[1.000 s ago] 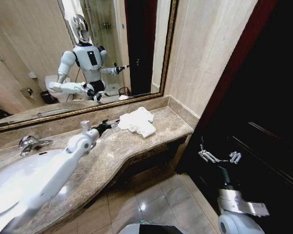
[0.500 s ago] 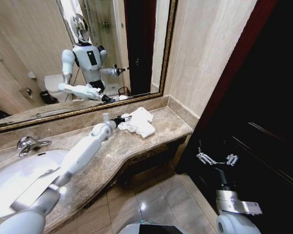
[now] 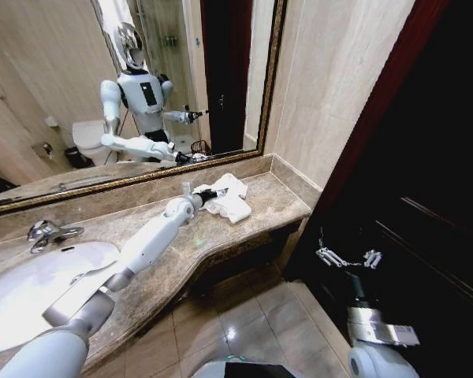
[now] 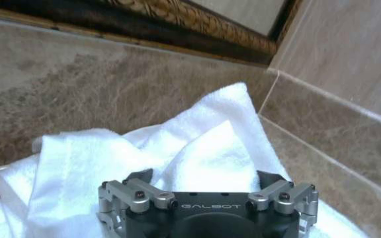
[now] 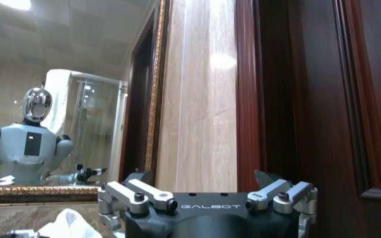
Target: Discard the used towel into the hamper.
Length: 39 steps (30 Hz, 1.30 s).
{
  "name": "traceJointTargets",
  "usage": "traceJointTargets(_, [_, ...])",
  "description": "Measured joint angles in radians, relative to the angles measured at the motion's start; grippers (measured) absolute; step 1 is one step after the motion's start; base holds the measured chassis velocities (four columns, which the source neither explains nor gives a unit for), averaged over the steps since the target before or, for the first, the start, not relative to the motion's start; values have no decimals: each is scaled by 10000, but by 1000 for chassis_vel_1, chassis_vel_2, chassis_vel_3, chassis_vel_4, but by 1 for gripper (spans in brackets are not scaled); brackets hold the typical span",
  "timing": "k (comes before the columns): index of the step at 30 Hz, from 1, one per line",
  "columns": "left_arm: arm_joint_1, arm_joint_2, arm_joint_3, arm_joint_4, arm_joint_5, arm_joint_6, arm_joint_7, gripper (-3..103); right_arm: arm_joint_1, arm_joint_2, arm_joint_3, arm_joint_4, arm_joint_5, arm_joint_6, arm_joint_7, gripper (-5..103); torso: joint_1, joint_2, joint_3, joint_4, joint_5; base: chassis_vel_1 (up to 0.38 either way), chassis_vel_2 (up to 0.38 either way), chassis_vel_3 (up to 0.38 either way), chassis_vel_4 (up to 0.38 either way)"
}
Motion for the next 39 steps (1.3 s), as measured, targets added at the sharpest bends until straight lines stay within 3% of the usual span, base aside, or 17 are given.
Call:
traceJointTargets(4, [-46, -25, 250, 93, 425, -8, -51, 98, -54, 34, 37, 38, 0, 54, -6, 100, -1, 1, -1, 1, 2, 0, 0, 0, 0])
traceJointTargets(5, [-58, -10, 372, 69, 553, -12, -166, 91, -62, 38, 44, 51, 2, 69, -7, 100, -1, 2, -2, 2, 2, 0, 0, 0, 0])
traceJointTargets(7, [-59, -4, 417, 49, 597, -26, -211, 91, -62, 40, 45, 58, 5, 71, -7, 100, -1, 2, -2, 2, 2, 0, 0, 0, 0])
traceJointTargets(19, [53, 102, 478, -319, 697, -54, -302, 57, -2, 42, 22, 37, 36, 87, 4, 100, 0, 1, 1, -1, 0, 0, 0, 0, 0])
traceJointTargets(23, [209, 179, 416, -541, 703, -145, -359, 45, 11, 42, -3, 27, 45, 87, 17, 100, 0, 0, 2, -3, -1, 0, 0, 0, 0])
traceJointTargets(25, [243, 210, 406, -586, 724, -177, -360, 45, 14, 41, -3, 27, 48, 87, 21, 100, 0, 0, 2, -3, -1, 0, 0, 0, 0])
traceJointTargets(26, [296, 258, 380, -662, 779, -204, -360, 38, 19, 40, -5, 25, 52, 86, 26, 100, 1, 0, 2, -3, -2, 0, 0, 0, 0])
traceJointTargets(29, [363, 332, 317, -774, 844, -218, -359, 34, 28, 41, -10, 21, 56, 82, 33, 100, 0, -1, 2, -3, -2, 0, 0, 0, 0])
traceJointTargets(35, [685, 589, -13, -1175, 835, -509, -432, 16, 38, 80, -63, 18, 58, 63, 38, 100, 1, -1, 3, 0, -3, 0, 0, 0, 0])
traceJointTargets(39, [1065, 654, -434, -1598, 828, -591, -496, 11, 44, 95, -77, 18, 63, 55, 41, 100, 1, -1, 3, 0, -3, 0, 0, 0, 0])
